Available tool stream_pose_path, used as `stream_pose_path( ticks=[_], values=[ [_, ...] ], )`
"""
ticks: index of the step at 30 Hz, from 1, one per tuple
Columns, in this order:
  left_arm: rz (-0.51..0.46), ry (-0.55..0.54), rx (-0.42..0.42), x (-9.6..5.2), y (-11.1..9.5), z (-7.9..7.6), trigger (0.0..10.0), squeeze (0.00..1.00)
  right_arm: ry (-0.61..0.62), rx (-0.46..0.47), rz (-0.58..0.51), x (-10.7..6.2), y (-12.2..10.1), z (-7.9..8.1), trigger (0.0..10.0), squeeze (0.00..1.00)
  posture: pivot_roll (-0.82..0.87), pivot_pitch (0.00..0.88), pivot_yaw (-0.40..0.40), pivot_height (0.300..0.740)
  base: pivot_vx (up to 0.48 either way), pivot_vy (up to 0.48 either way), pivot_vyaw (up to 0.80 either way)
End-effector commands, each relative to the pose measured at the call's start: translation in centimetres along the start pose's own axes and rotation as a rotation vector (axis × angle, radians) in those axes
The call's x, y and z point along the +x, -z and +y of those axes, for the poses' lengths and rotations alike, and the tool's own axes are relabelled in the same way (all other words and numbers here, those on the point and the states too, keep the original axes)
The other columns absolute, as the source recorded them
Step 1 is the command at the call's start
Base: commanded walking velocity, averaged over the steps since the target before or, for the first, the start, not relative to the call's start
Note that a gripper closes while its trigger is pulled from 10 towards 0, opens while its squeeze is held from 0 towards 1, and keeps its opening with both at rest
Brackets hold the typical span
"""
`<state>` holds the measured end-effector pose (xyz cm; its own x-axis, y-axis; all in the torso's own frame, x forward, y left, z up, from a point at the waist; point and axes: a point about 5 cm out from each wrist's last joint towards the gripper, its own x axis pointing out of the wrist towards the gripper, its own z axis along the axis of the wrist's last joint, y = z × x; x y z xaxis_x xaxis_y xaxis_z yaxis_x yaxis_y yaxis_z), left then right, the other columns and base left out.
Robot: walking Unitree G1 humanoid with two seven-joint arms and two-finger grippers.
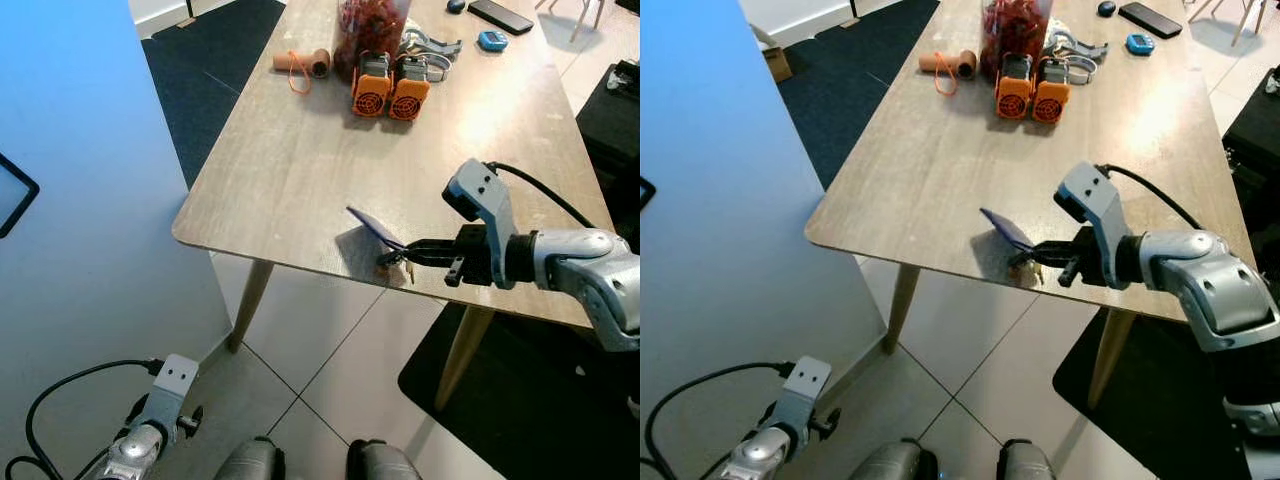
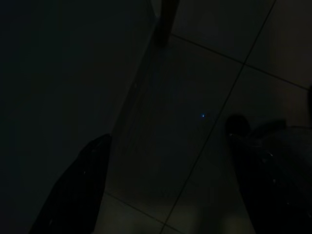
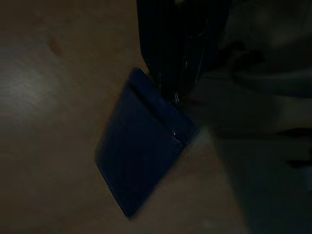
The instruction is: Hang keys on a hook
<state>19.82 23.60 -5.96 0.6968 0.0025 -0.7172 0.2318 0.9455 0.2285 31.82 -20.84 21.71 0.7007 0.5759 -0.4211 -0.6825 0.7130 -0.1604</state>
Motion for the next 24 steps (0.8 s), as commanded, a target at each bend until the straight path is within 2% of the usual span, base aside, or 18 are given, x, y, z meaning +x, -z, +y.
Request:
stream_pose_path(
  ticks=[1, 4, 6, 9, 11, 14, 15, 18, 20, 24],
  values=[
    [0.017, 0.008, -0.007, -0.1, 0.6, -0.4, 10.0, 0.23, 0.206, 0.041, -0.074, -0.4, -0.7, -2.4, 10.0, 0.0, 0.06, 0.17, -0.02, 0.74, 0.0, 0.0, 0.0],
    [0.014, 0.008, -0.005, -0.1, 0.5, -0.4, 10.0, 0.23, 0.337, 0.124, -0.211, -0.1, -2.0, -4.0, 10.0, 0.0, 0.06, 0.169, -0.017, 0.74, 0.0, 0.0, 0.0],
    [0.012, 0.007, -0.004, -0.1, 0.4, -0.3, 10.0, 0.23, 0.322, 0.133, -0.248, 0.4, -2.6, -3.8, 10.0, 0.0, 0.06, 0.169, -0.017, 0.74, 0.0, 0.0, 0.0],
    [0.009, 0.004, -0.003, -0.1, 0.3, -0.2, 10.0, 0.23, 0.261, 0.113, -0.284, 1.8, -3.7, -2.6, 10.0, 0.0, 0.07, 0.166, -0.02, 0.74, 0.0, 0.0, 0.0],
    [0.004, -0.003, -0.005, 0.0, 0.2, -0.1, 10.0, 0.23, 0.209, 0.106, -0.358, 3.0, -5.2, -1.2, 10.0, 0.0, 0.07, 0.166, -0.021, 0.74, 0.0, 0.0, 0.0],
    [0.002, -0.006, -0.006, 0.0, 0.1, -0.1, 10.0, 0.23, 0.167, 0.117, -0.455, 3.9, -6.8, -0.1, 10.0, 0.0, 0.07, 0.164, -0.02, 0.74, 0.0, 0.0, 0.0],
    [0.002, -0.006, -0.006, 0.0, 0.1, -0.1, 10.0, 0.23, 0.167, 0.117, -0.455, 3.9, -6.8, -0.1, 10.0, 0.0, 0.07, 0.164, -0.02, 0.74, 0.0, 0.0, 0.0],
    [0.005, -0.006, -0.005, -0.1, 0.2, -0.1, 10.0, 0.22, 0.214, 0.18, -0.574, 4.8, -8.3, -0.3, 10.0, 0.0, 0.07, 0.165, -0.019, 0.74, 0.0, 0.0, 0.0],
    [0.006, -0.005, -0.005, 0.0, 0.2, -0.1, 10.0, 0.23, 0.247, 0.198, -0.594, 5.1, -8.4, -0.8, 10.0, 0.0, 0.07, 0.166, -0.018, 0.74, 0.0, 0.0, 0.0],
    [0.006, -0.003, -0.006, 0.0, 0.2, -0.2, 10.0, 0.23, 0.238, 0.209, -0.589, 5.7, -8.5, -0.8, 10.0, 0.0, 0.07, 0.167, -0.022, 0.74, 0.0, 0.0, 0.0]
  ],
)
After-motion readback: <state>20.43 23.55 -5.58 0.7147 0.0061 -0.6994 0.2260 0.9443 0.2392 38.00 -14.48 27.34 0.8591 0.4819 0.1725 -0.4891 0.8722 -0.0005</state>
